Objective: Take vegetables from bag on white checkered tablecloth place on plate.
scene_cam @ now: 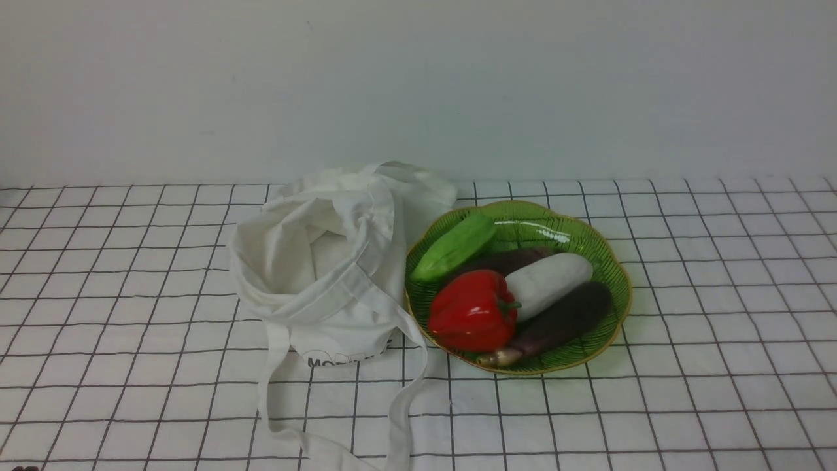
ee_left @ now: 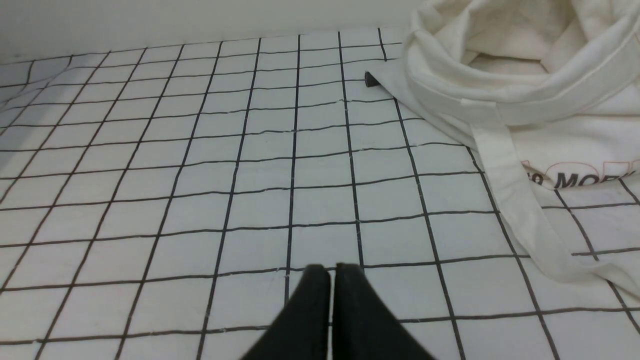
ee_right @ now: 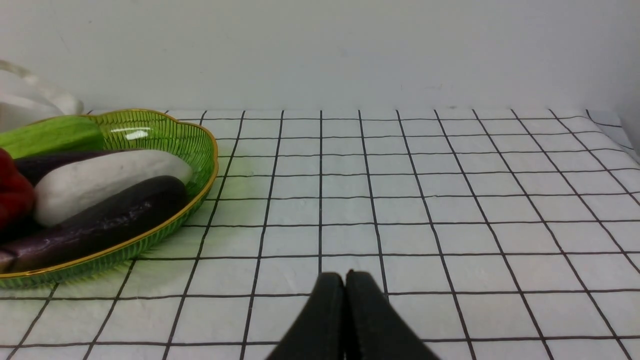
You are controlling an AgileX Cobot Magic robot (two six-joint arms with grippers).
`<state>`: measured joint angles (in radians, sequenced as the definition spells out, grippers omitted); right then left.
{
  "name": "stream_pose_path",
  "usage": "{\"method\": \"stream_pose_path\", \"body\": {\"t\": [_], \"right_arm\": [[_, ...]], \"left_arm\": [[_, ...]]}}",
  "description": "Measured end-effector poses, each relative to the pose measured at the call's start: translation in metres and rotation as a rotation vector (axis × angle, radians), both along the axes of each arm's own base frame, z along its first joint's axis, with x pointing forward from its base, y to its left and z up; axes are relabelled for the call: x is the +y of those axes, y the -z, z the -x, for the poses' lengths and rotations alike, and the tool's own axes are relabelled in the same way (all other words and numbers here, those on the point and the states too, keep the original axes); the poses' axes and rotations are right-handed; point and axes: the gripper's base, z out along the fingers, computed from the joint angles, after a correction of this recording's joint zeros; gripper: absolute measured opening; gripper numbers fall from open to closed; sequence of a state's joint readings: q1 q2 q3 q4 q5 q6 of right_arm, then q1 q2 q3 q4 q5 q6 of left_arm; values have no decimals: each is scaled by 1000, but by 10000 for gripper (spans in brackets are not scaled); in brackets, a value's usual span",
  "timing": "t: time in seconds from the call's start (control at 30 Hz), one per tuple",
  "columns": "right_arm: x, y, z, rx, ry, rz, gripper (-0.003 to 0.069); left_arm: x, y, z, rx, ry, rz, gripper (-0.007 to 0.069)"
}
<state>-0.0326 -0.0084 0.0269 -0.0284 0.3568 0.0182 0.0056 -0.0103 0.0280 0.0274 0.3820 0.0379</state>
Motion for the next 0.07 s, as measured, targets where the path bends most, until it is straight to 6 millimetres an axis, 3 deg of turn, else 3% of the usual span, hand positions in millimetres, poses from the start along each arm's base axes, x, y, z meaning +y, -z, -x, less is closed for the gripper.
{"method": "stream_pose_path", "body": {"t": [0.07], "right_arm": [[0,0,0,0,0,0,-18]], "left_arm": [[0,0,0,0,0,0,-8]]}}
